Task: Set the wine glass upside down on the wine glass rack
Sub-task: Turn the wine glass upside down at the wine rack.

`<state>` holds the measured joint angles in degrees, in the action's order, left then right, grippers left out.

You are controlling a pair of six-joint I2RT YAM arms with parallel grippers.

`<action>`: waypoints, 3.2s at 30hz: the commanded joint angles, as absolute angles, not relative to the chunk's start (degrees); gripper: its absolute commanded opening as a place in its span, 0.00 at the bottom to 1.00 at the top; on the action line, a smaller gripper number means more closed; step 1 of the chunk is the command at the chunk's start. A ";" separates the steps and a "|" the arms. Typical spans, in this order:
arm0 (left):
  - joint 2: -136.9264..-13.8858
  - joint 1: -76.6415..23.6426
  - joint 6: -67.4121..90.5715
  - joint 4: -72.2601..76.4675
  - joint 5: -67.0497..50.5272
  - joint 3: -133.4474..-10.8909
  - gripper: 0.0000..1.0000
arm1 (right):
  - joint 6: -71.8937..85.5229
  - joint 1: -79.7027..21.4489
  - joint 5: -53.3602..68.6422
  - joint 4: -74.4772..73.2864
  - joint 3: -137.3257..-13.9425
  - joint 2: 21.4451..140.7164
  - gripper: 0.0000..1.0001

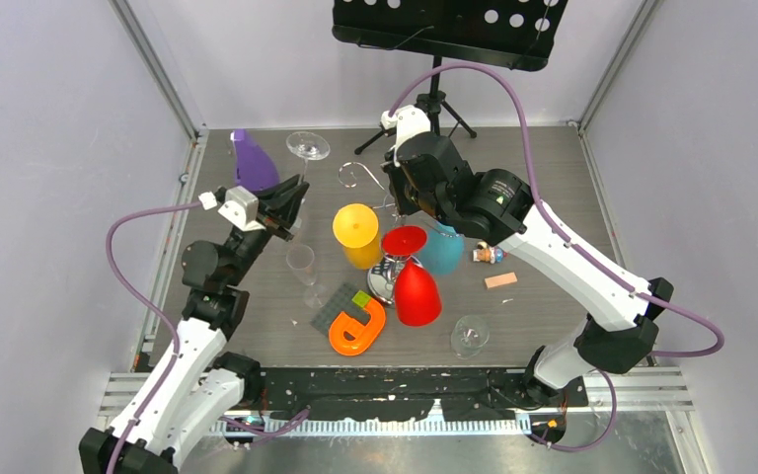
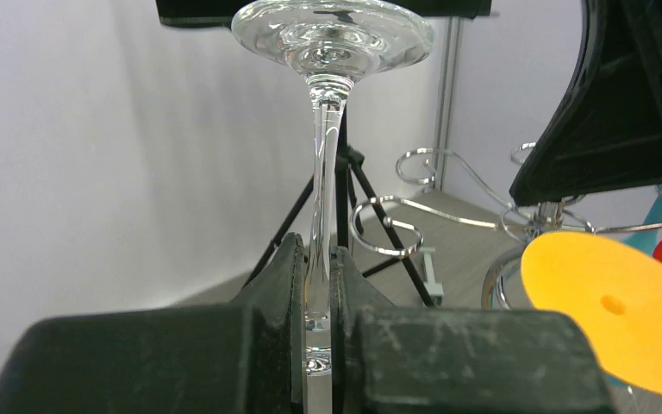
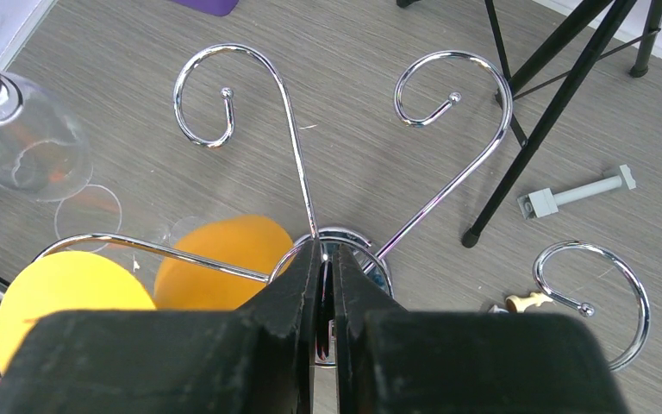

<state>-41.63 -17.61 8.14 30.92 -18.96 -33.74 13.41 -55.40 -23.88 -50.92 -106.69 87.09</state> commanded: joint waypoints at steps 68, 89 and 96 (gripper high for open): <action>-68.75 -25.14 21.15 85.34 -30.77 -25.31 0.00 | 13.10 -55.71 -19.67 -48.25 -104.71 84.39 0.05; -75.67 -25.93 20.55 85.32 -24.77 -28.42 0.00 | 12.76 -55.71 -19.76 -48.25 -104.51 83.78 0.05; -76.98 -25.93 20.90 85.32 -21.67 -30.62 0.00 | 12.61 -55.72 -19.89 -48.21 -104.25 83.56 0.05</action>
